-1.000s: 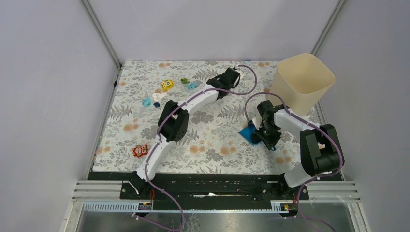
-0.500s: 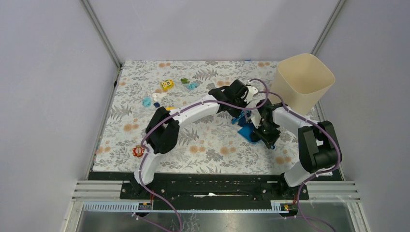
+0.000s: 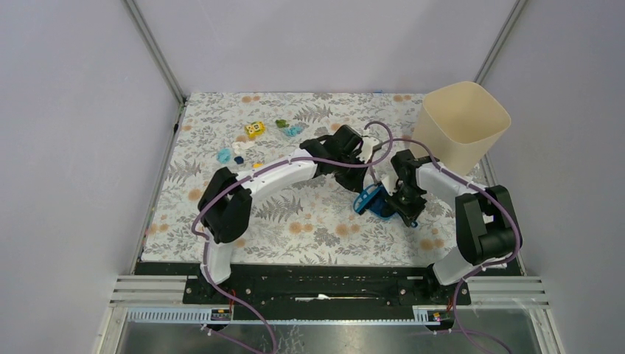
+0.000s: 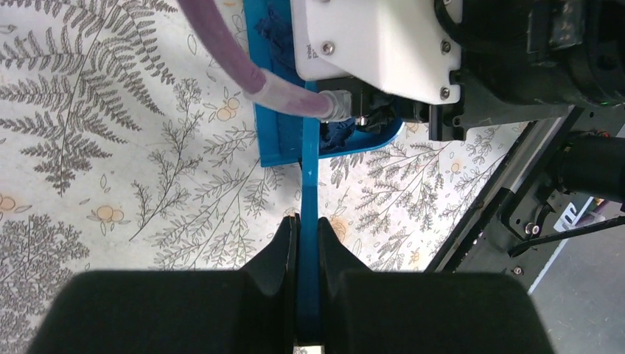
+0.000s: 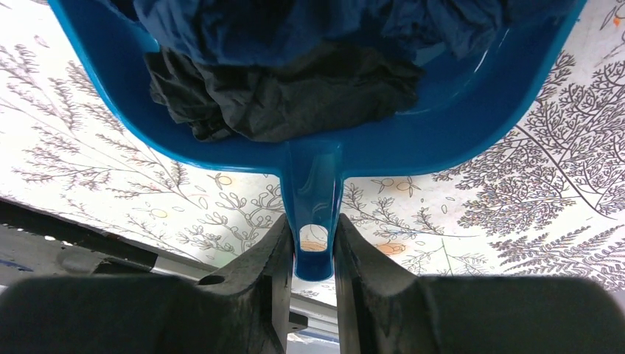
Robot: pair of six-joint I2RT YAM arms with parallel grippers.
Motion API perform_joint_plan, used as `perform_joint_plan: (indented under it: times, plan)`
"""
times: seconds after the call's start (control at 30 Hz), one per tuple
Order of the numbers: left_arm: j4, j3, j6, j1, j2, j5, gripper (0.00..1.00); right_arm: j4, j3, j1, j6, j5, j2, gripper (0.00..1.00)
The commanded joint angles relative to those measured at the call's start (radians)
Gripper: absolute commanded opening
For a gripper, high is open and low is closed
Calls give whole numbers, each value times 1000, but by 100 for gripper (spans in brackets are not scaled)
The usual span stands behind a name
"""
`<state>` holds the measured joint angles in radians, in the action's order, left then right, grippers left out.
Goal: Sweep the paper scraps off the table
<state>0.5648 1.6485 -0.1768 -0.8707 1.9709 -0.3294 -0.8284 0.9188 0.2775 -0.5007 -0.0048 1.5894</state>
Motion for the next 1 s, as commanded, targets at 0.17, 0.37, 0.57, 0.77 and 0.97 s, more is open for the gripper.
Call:
perform_joint_plan:
  times: [0.17,0.37,0.57,0.77,0.97]
  plan:
    - [174,78,42,10,-156,193,0,-3,12,0,-27,-79,-181,0]
    - [184,6,47,55,-291,210,0,-23,28,0,-11,-114,-248,0]
    - [175,-84,57,92,-399,307,0,-80,90,0,-22,-98,-288,0]
    - [86,-260,8,175,-464,323,0,-127,165,-1,-26,-95,-310,0]
    - [-56,-419,-35,262,-480,239,0,-179,323,0,2,-126,-316,0]
